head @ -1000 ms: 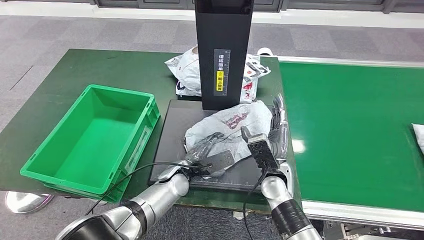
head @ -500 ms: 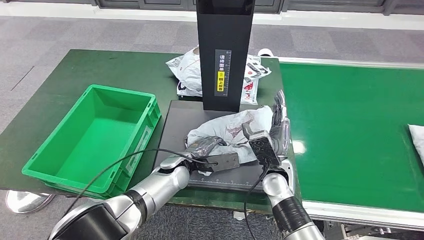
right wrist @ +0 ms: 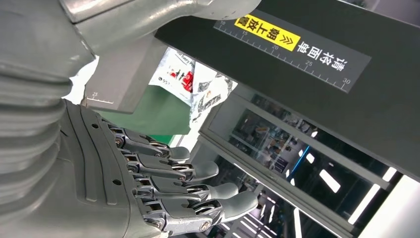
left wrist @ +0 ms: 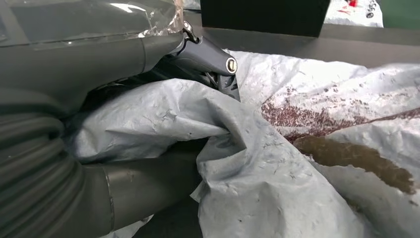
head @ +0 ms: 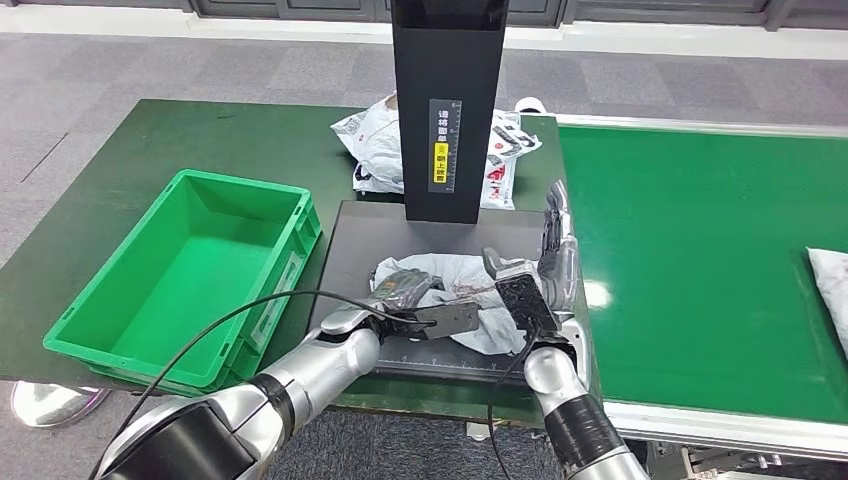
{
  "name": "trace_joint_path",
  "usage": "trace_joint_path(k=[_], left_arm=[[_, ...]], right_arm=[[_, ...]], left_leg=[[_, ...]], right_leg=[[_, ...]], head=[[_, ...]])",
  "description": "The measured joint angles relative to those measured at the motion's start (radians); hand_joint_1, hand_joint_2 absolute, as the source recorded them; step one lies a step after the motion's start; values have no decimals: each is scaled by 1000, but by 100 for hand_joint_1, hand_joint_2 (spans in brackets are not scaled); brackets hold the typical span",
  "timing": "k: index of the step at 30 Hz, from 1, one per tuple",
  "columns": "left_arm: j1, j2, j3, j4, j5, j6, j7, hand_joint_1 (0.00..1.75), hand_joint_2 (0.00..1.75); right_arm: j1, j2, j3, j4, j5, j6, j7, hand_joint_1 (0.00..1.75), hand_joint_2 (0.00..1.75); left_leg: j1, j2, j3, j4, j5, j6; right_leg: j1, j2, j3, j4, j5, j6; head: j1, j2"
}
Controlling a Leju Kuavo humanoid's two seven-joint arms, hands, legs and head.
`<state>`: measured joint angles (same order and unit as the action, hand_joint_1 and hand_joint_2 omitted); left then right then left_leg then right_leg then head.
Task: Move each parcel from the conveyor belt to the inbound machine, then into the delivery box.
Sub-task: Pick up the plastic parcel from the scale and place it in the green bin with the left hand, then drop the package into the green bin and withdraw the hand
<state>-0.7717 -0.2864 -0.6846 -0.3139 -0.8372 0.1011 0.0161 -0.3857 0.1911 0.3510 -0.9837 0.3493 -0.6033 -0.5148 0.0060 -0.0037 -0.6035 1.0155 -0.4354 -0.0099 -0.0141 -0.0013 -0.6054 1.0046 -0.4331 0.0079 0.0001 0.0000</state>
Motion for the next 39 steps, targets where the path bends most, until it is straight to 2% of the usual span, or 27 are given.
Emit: trace_joint_path(k=[5,7,10,11,13,15,17,20,26,30,36,37,39], left_arm=[[1,7,40,-5,6,114,-12,175,175],[1,16,58,-19,-18,240,-17,175,175],[-15,40,86,-69,-95,490,-10,175,175],[-16,52,100,-101,-141,539,3,175,175],[0,79,138,-197,-281,578,46,175,175],[24,106,196,-307,-429,594,76,175,175],[43,127,255,-391,-503,598,82,175,175],[66,148,322,-477,-524,599,79,175,175],[109,177,392,-592,-593,599,109,175,175],[163,231,491,-708,-641,599,119,175,175],[264,312,669,-871,-644,598,77,175,175],[279,321,690,-889,-650,596,83,175,175],[303,356,708,-901,-677,570,168,175,175]], right_arm=[[26,-1,-1,-35,17,4,14,0,175],[38,-1,-4,-50,22,-6,14,0,175],[67,-5,-15,-84,27,-23,15,0,175],[77,-6,-18,-95,28,-26,17,0,175],[93,-9,-24,-114,29,-30,23,0,175],[107,-12,-33,-127,29,-35,25,0,175],[119,-16,-41,-136,29,-38,23,0,175],[127,-21,-50,-144,28,-39,22,0,175],[136,-25,-52,-155,26,-41,15,0,175],[158,-34,-62,-166,19,-43,4,0,175],[192,-48,-82,-189,20,-43,-4,0,175],[197,-49,-85,-193,22,-43,-5,0,175],[205,-49,-90,-204,31,-43,-1,0,175]], left_leg=[[0,0,0,0,0,0],[0,1,-1,0,0,-1],[0,0,-1,0,1,-1],[0,0,-2,0,1,-1],[0,1,-2,0,0,-1],[0,1,-2,0,0,-1],[0,2,-2,0,0,-1],[0,2,-2,0,0,-1],[0,2,-3,0,0,-1],[0,4,-3,0,-1,-2],[2,6,-3,-1,-2,-3],[2,5,-3,-1,-2,-3],[3,5,-3,-1,-2,-4]], right_leg=[[0,1,-1,0,0,0],[0,1,-1,0,0,0],[0,0,-2,0,0,0],[0,0,-2,0,0,0],[0,1,-2,0,0,0],[0,2,-3,0,0,0],[0,2,-3,0,0,0],[0,2,-4,0,0,-1],[0,2,-3,1,0,-1],[0,5,-4,1,0,-1],[3,5,-5,1,-2,-3],[3,4,-5,1,-2,-3],[3,4,-5,1,-3,-4]], head=[[0,0],[0,0],[0,0],[0,0],[0,0],[0,0],[0,0],[0,0],[0,0],[0,0],[0,0],[0,0],[0,0]])
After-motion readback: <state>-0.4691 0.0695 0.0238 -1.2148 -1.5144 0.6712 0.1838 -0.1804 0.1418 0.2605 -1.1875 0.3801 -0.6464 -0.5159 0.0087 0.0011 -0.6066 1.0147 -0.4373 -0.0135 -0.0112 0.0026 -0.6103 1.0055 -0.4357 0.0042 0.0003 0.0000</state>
